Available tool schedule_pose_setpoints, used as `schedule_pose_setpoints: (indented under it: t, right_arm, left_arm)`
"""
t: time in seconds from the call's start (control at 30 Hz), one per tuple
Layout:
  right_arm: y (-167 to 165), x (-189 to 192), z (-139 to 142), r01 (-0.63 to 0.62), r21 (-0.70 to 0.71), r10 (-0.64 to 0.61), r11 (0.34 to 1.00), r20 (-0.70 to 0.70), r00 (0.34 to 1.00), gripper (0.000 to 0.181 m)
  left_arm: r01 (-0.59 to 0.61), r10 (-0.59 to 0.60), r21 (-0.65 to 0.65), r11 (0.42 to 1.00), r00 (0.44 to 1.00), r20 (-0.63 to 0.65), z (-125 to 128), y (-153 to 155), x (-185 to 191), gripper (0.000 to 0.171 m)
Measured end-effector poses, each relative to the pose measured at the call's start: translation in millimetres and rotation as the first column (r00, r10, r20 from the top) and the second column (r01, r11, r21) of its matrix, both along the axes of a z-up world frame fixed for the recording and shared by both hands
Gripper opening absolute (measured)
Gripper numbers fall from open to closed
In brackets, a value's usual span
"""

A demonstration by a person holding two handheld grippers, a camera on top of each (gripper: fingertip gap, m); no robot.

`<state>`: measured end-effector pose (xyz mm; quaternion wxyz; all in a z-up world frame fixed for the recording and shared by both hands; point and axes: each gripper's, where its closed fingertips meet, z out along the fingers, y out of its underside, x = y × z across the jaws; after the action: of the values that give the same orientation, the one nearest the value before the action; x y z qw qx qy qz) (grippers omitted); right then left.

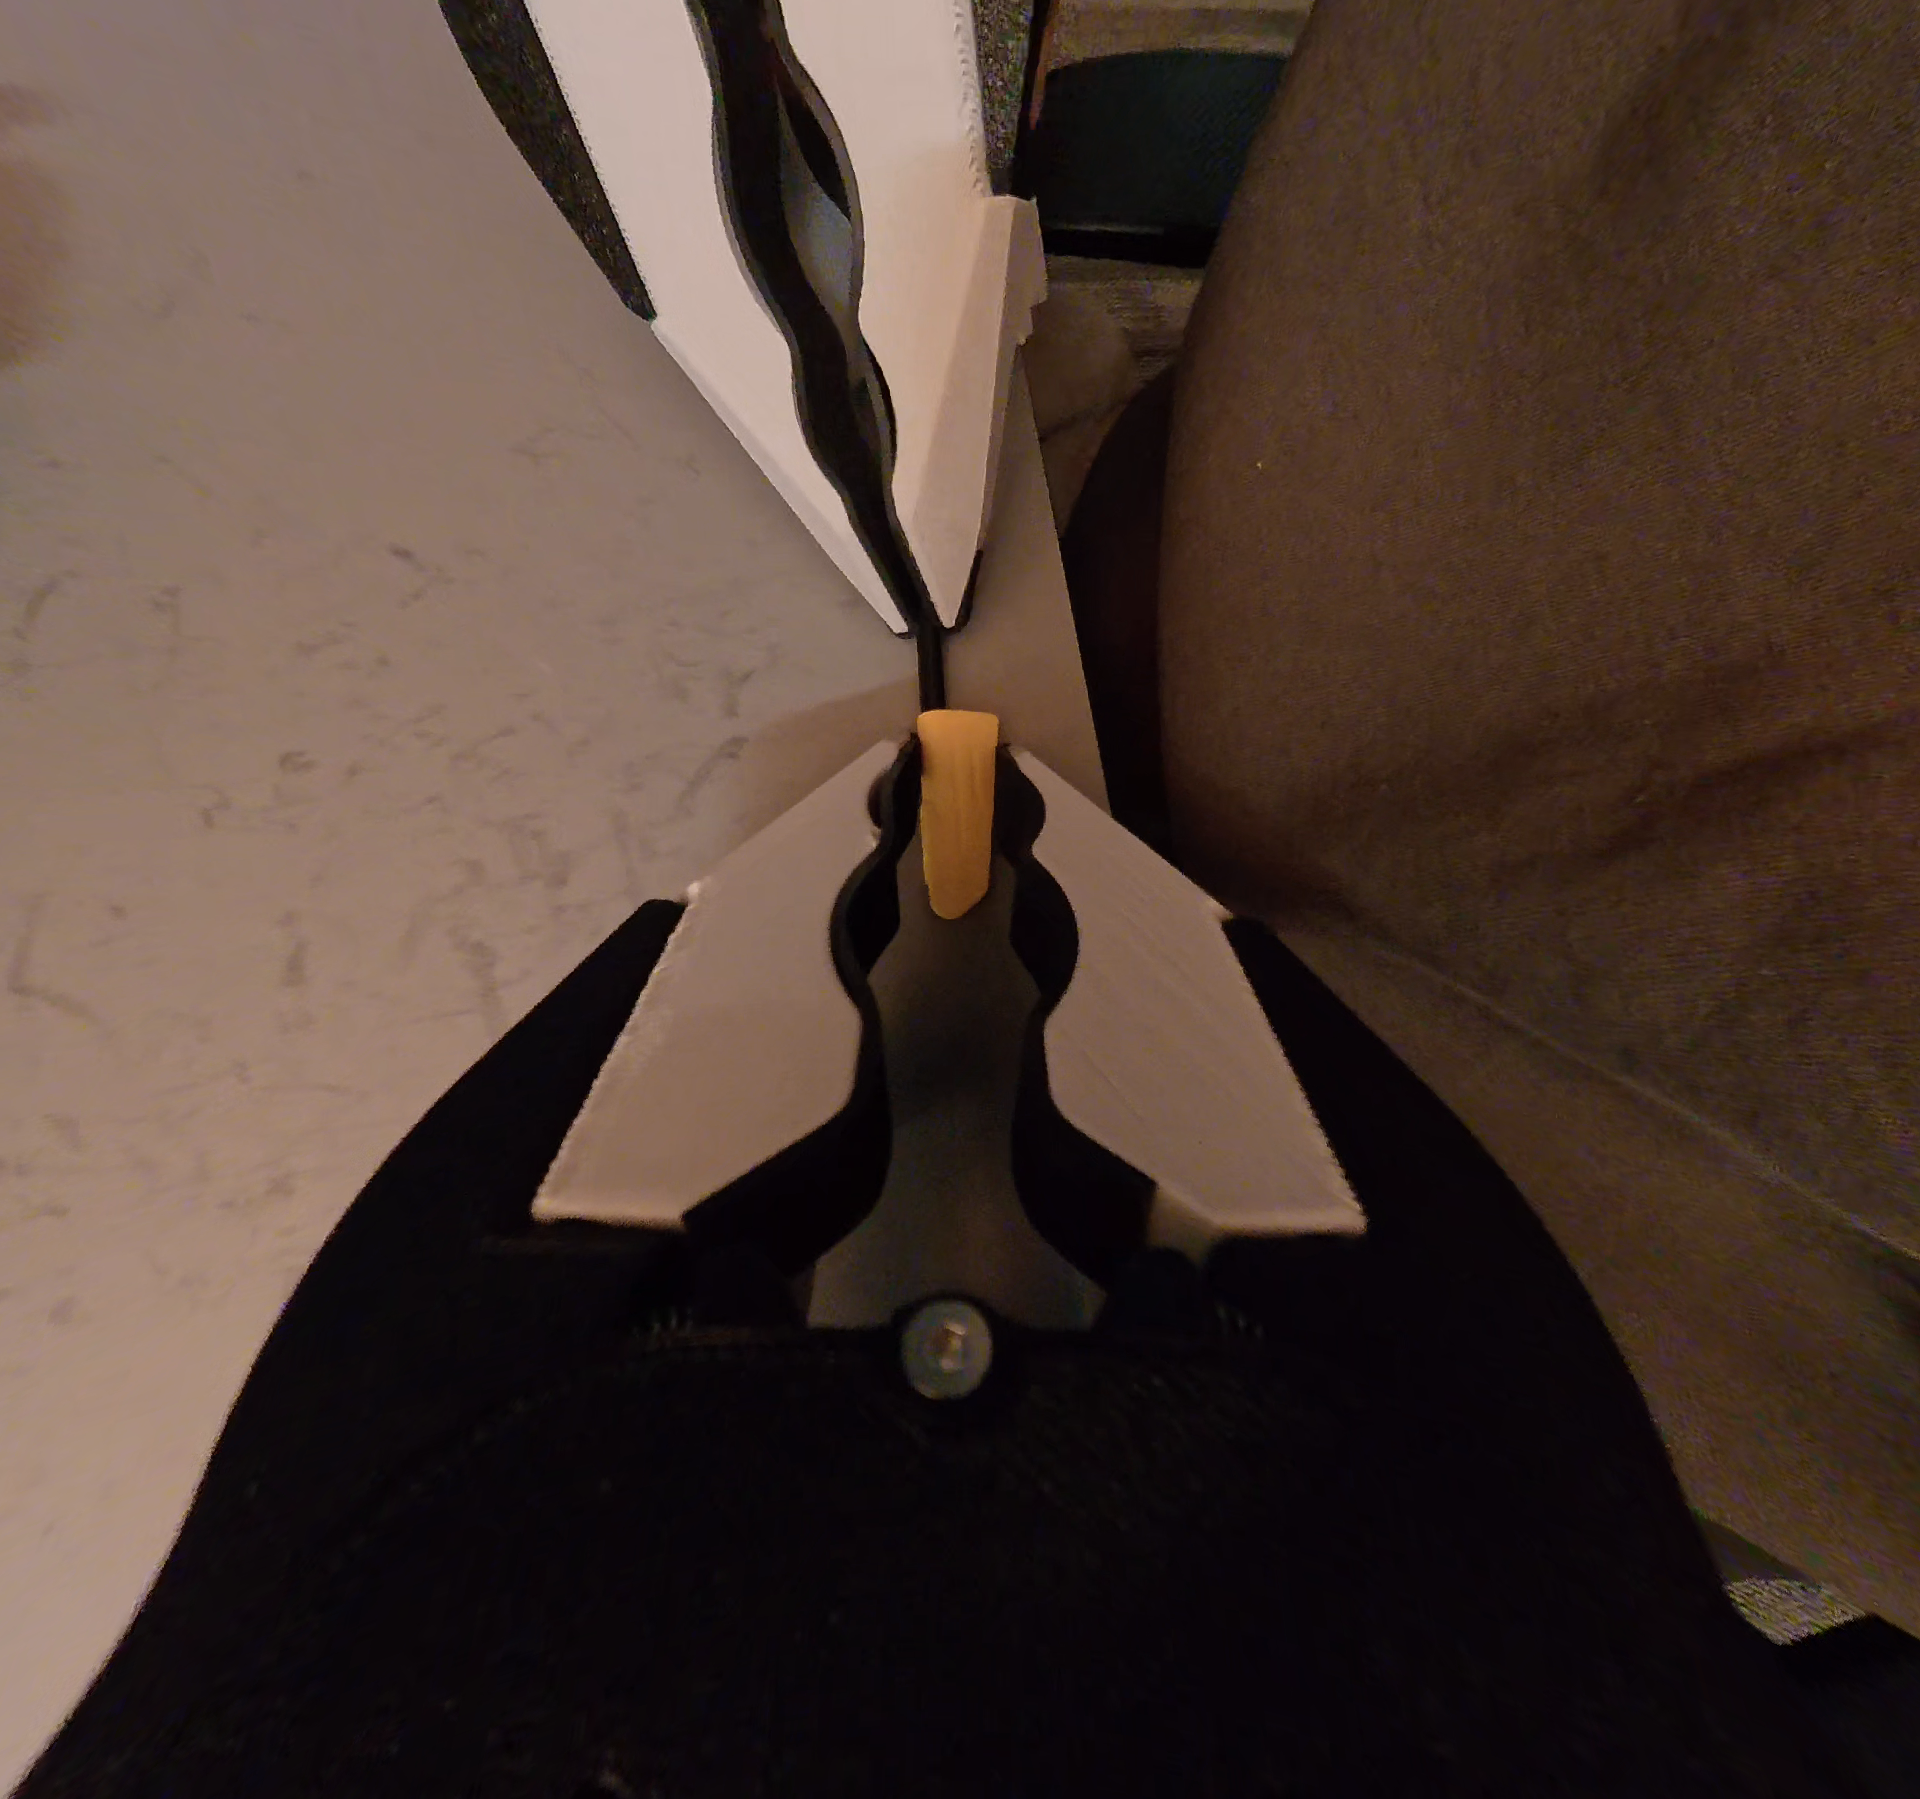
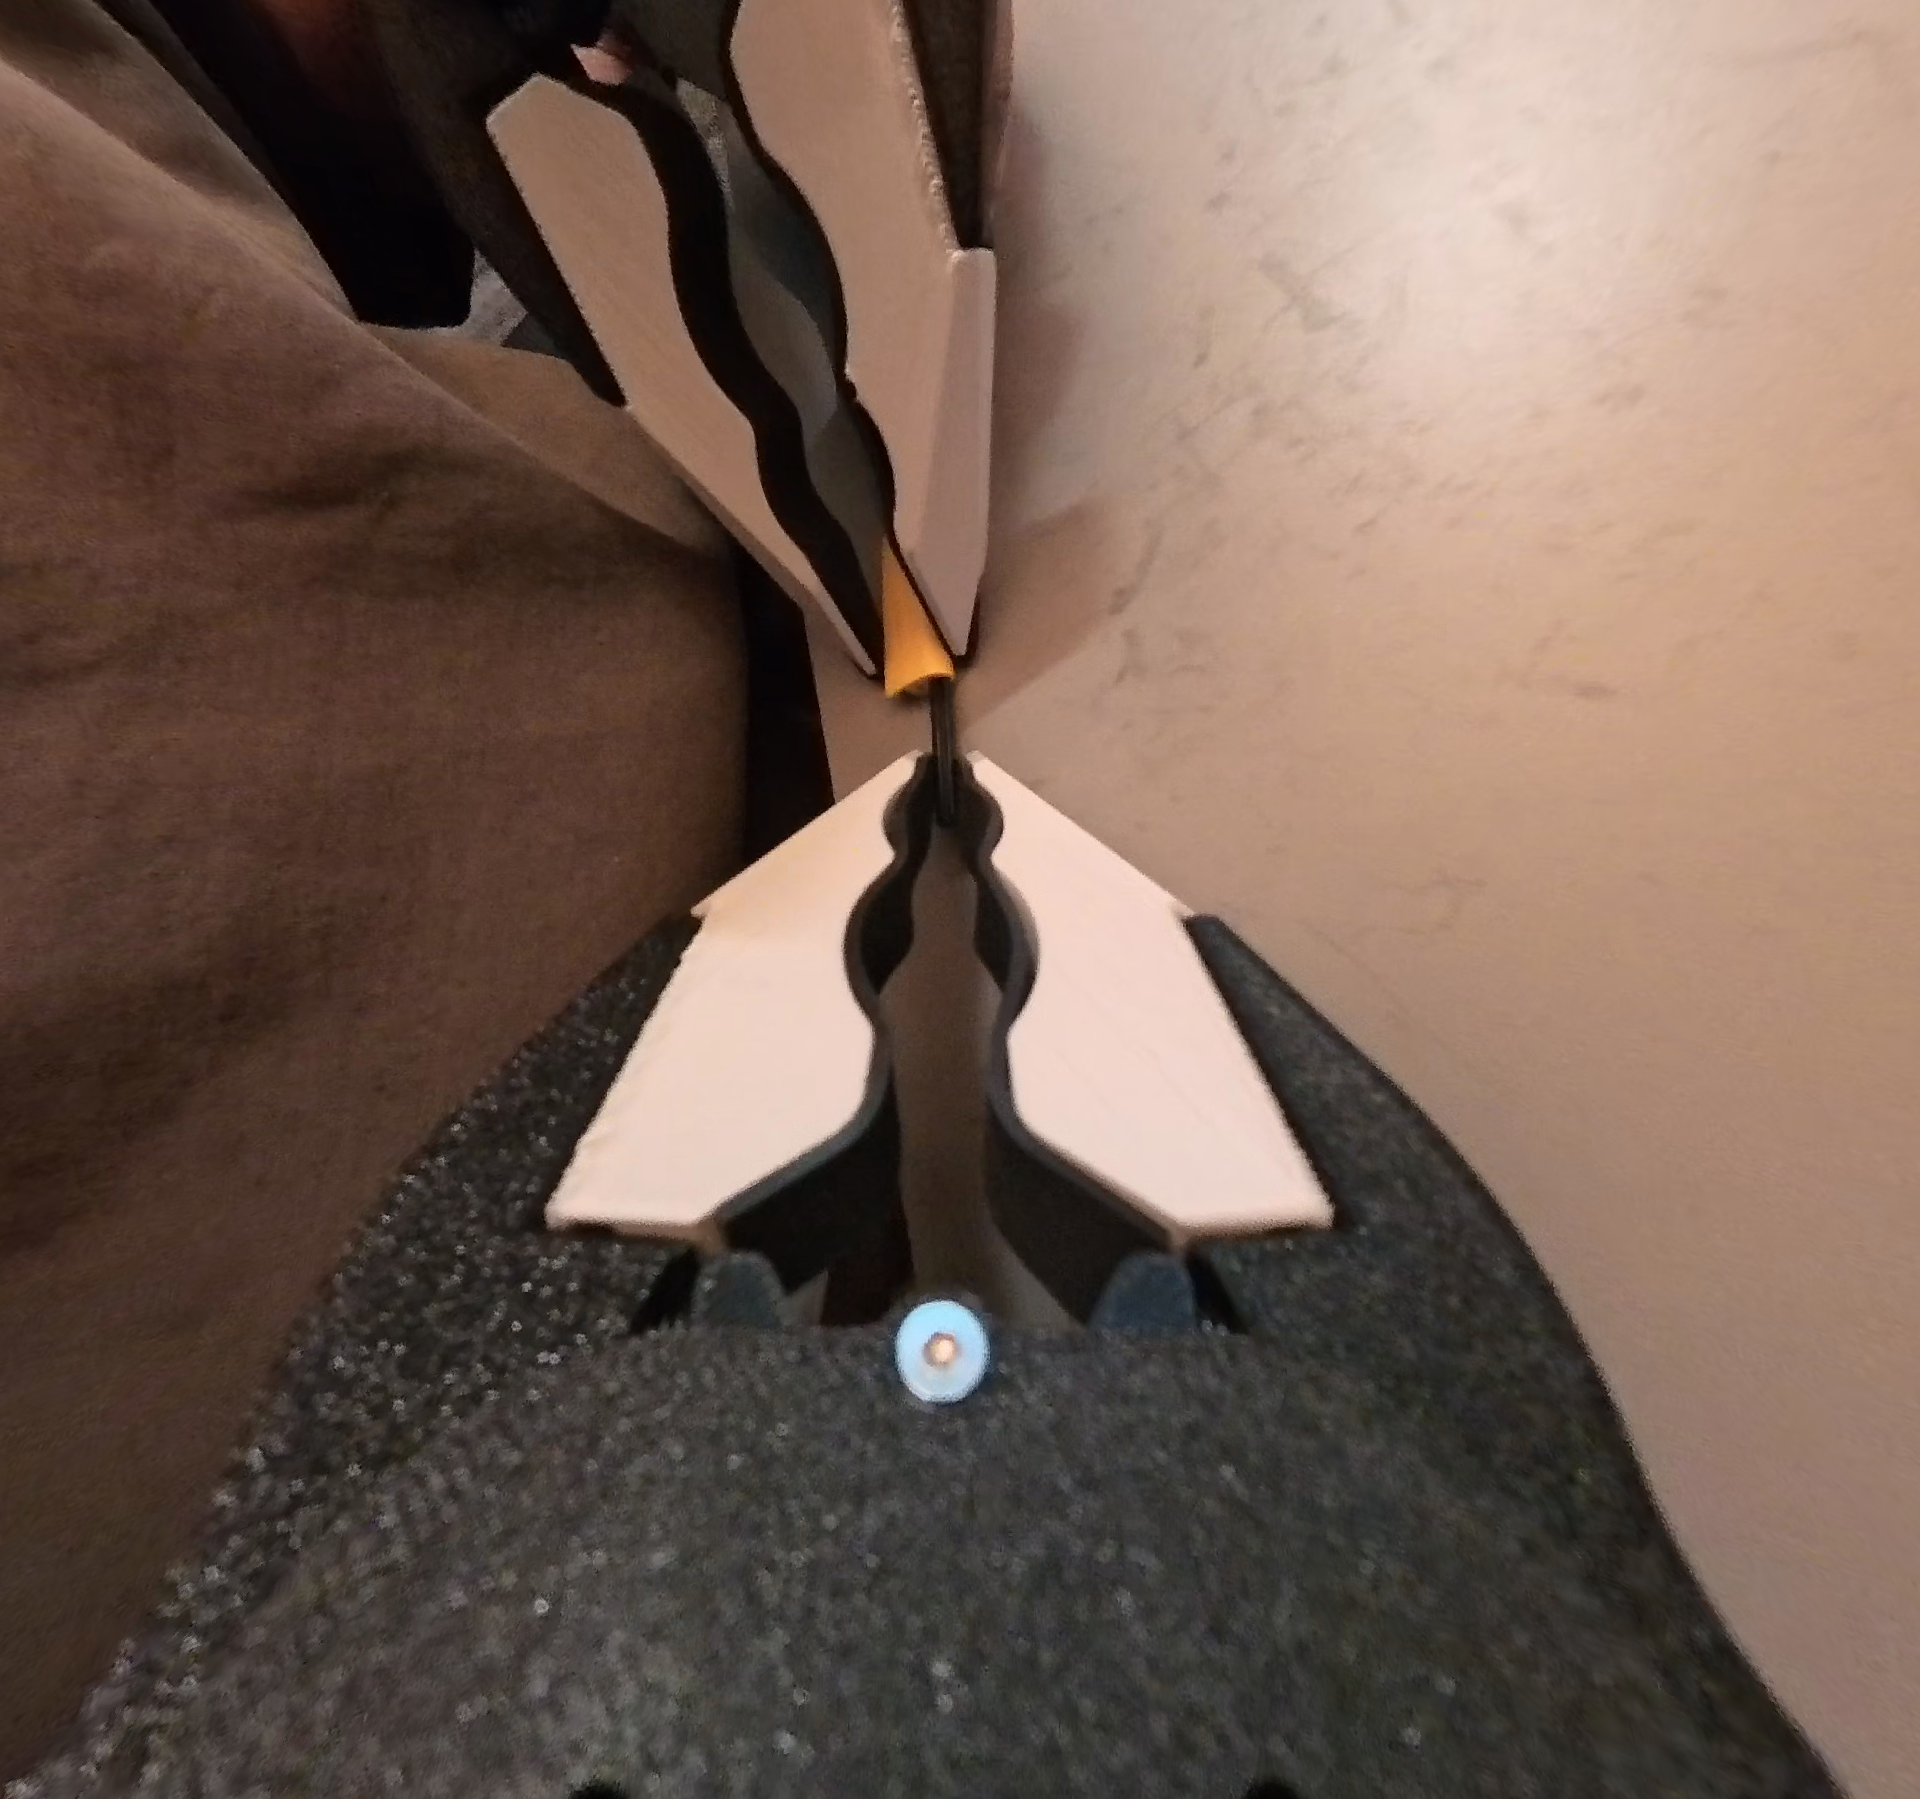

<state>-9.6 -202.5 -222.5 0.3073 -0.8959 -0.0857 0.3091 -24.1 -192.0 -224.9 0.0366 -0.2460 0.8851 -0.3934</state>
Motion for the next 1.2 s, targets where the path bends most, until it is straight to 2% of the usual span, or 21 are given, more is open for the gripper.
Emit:
schedule_pose_setpoints:
  t: [0.03, 0.1, 0.27, 0.5, 0.67, 0.83, 1.03, 1.2]
  right_arm:
    - [-0.1, -0.3, -0.1, -0.009, 0.008, 0.009, 1.0, 0.015, 1.0, 0.002]
    - [-0.4, -1.0, 0.0, -0.018, 0.01, 0.018, 1.0, 0.018, 1.0, 0.002]
    - [-0.6, -1.8, 1.0, 0.003, -0.017, -0.004, 1.0, -0.091, 0.996, 0.002]
    - [0.4, -2.2, 1.1, 0.008, -0.079, -0.021, 0.997, -0.162, 0.987, 0.002]
    - [0.9, -2.6, 0.6, 0.0, -0.091, -0.01, 0.996, -0.1, 0.995, 0.002]
    - [2.0, -2.8, 0.7, 0.024, -0.109, -0.04, 0.994, -0.149, 0.988, 0.002]
    - [3.0, -3.2, 0.6, -0.002, -0.082, -0.009, 0.997, -0.131, 0.991, 0.001]
    - [4.2, -4.2, 1.7, 0.043, -0.048, -0.05, 0.998, -0.149, 0.988, 0.0]
  left_arm:
    - [0.0, 0.0, -0.001, 1.0, 1.0, -0.001, 0.1, 0.0, -0.1, 0.012]
    - [0.001, -0.001, -0.004, 1.0, 1.0, -0.007, 0.2, 0.0, -0.2, 0.011]
    - [0.001, -0.002, -0.01, 1.0, 1.0, -0.017, 0.2, -0.1, -0.2, 0.011]
    - [0.001, -0.001, -0.01, 1.0, 1.0, -0.017, 0.1, -0.1, -0.1, 0.011]
    - [0.0, -0.001, -0.01, 1.0, 1.0, -0.018, 0.2, -0.1, 0.1, 0.011]
    - [0.004, -0.004, -0.012, 1.0, 1.0, -0.015, 0.3, -0.5, -0.2, 0.011]
    - [0.007, -0.008, -0.028, 1.0, 0.999, -0.048, 0.5, -0.4, -0.7, 0.01]
    - [0.004, -0.005, -0.025, 1.0, 0.999, -0.041, 0.4, -0.2, -0.4, 0.01]
